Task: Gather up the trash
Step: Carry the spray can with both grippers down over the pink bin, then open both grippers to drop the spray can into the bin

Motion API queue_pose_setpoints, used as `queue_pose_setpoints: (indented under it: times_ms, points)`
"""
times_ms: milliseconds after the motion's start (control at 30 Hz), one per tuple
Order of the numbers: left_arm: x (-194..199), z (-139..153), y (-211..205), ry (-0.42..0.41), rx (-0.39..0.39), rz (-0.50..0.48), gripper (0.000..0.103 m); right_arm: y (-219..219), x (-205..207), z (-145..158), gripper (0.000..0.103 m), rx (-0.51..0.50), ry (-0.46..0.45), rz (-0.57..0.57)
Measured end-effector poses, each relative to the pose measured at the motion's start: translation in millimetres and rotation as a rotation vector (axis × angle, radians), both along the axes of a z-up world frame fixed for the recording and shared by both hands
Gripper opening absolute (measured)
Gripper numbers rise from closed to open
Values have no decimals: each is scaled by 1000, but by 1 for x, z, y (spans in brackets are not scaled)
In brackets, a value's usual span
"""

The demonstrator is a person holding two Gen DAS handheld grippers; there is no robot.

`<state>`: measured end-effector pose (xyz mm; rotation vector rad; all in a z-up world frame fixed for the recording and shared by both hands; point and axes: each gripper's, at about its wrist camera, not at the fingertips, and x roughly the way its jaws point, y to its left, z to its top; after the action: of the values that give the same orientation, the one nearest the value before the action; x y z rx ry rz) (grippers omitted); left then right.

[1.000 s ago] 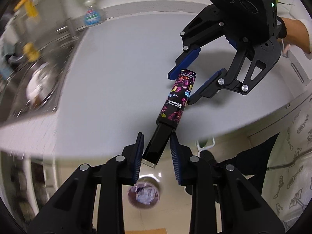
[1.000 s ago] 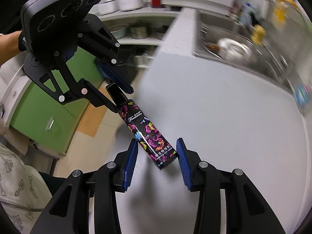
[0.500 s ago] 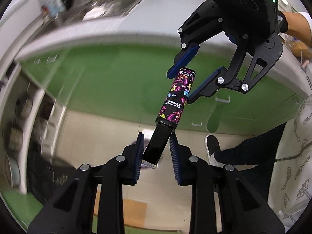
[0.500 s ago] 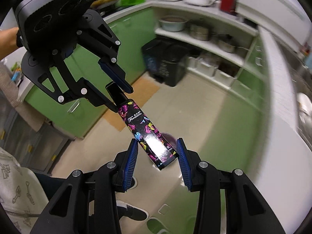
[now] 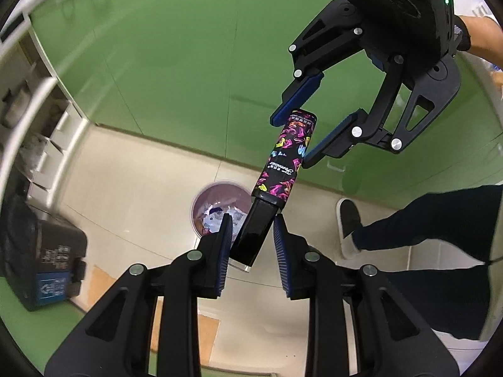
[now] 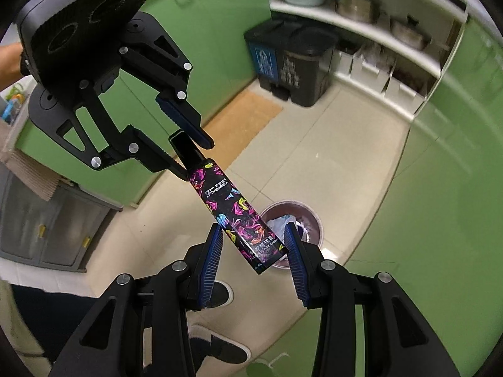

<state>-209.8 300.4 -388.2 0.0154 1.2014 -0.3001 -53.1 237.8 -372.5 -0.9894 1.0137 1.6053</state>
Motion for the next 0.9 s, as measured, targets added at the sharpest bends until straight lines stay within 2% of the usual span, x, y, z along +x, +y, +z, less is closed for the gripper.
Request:
queue_pose_setpoints:
  times_ms: [133, 267, 467, 533, 567, 600, 633, 667, 733, 900]
  points:
    - [8, -75, 12, 15, -23, -10, 27, 12, 6, -72, 40, -16, 9, -21]
    - [19, -137, 17, 43, -42, -14, 27, 15, 11, -133, 40, -37, 9, -40]
    - [33, -204, 19, 44, -45, -28, 31, 15, 22, -196, 40, -50, 3, -74]
    - [39, -215, 20, 44, -50, -14, 32, 13, 25, -211, 41, -49, 0, -90]
    - [42, -224, 21, 46, -47, 0, 45, 12, 27, -215, 42, -45, -3, -98]
    - [44, -229, 23, 48, -45, 11, 63, 11, 29, -219, 56, -44, -9, -109]
    - [45, -234, 25, 43, -46, 28, 97, 9, 29, -222, 79, -42, -17, -118]
    - [45, -237, 27, 36, -65, 42, 100, 7, 30, -224, 88, -37, -19, -125]
    - [48, -245, 29, 58, -45, 72, 100, 3, 32, -225, 94, -21, -13, -143]
    - [45, -249, 35, 94, -65, 132, 100, -7, 42, -225, 97, -50, -12, -219]
